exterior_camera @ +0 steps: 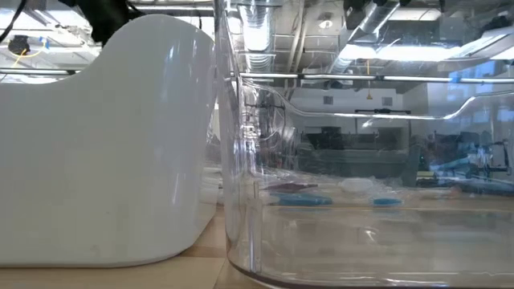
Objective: Pick & Place Toothbrushes
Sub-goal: Put the green toothbrush into the bottom transparent bin
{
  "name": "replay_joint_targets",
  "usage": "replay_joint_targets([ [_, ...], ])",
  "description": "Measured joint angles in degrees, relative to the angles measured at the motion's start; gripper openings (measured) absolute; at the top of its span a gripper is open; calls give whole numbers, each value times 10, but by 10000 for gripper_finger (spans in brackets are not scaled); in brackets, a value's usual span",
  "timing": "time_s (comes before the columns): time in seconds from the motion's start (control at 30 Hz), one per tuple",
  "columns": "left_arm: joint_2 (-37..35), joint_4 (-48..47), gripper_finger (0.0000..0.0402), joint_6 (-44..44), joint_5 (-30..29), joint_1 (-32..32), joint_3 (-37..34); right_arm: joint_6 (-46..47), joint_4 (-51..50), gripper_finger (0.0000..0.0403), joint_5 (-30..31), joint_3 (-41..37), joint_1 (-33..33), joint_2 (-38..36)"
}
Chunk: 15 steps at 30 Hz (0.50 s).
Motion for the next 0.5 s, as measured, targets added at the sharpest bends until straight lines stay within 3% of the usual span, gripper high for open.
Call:
replay_joint_targets([
  [0.27, -7, 302, 10, 191, 19, -57, 1, 30, -47, 63, 0, 0, -9, -19],
  [0.37, 12, 370, 10, 215, 74, -63, 1, 38, -88, 63, 0, 0, -19, -42],
  [0.5, 67, 377, 10, 220, 125, -64, 34, 40, -143, 63, 0, 0, -38, -80],
])
